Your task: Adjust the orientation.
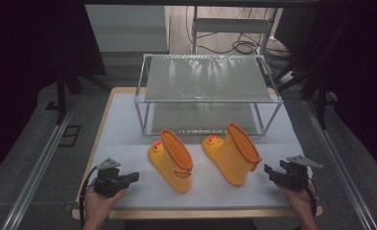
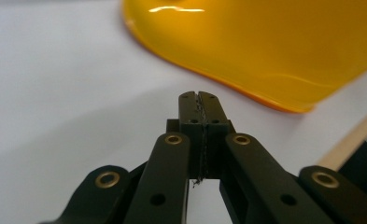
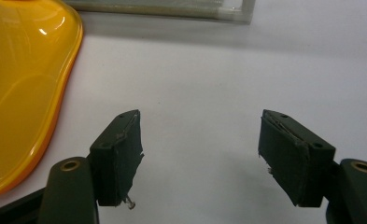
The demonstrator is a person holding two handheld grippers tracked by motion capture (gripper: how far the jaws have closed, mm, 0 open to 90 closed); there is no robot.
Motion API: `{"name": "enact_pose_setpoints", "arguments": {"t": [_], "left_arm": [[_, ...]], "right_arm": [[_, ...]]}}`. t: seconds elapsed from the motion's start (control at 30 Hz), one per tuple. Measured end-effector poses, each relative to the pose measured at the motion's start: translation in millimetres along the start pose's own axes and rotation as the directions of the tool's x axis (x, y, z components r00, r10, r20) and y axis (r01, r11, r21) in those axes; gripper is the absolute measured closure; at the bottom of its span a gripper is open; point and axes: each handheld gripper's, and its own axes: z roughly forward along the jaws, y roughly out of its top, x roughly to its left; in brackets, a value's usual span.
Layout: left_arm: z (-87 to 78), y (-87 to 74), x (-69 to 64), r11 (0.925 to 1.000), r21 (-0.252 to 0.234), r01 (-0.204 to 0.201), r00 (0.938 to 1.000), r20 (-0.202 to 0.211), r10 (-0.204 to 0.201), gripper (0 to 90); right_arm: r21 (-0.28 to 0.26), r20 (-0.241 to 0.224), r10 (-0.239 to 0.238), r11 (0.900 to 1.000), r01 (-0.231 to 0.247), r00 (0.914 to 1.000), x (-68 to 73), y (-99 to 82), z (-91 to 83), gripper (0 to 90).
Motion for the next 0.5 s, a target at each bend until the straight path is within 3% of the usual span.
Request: {"name": "enact_pose_setpoints", "arguments": {"t": [0.1, 0.3, 0.5], "left_arm": [[7.9, -0.1, -16.3, 0.9989, 0.024, -0.041, 0.9988, 0.026, 0.041, 90.0], [29.6, -3.0, -51.8, 0.9891, 0.077, -0.126, 0.9907, 0.062, 0.121, 90.0], [41.3, -4.5, -73.8, 0.9820, 0.082, -0.170, 0.9827, 0.087, 0.163, 90.0]], "right_arm": [[0.004, 0.006, -0.008, 1.0000, 0.008, 0.9999, 0.5, -0.5, 0.5, 30.2], [0.008, 0.009, -0.013, 0.9999, 0.012, 0.9999, 1.4, -1.1, 1.4, 30.5], [0.011, 0.011, -0.014, 0.9998, 0.014, 0.9998, 0.5, -1.4, 1.4, 31.4]]}}
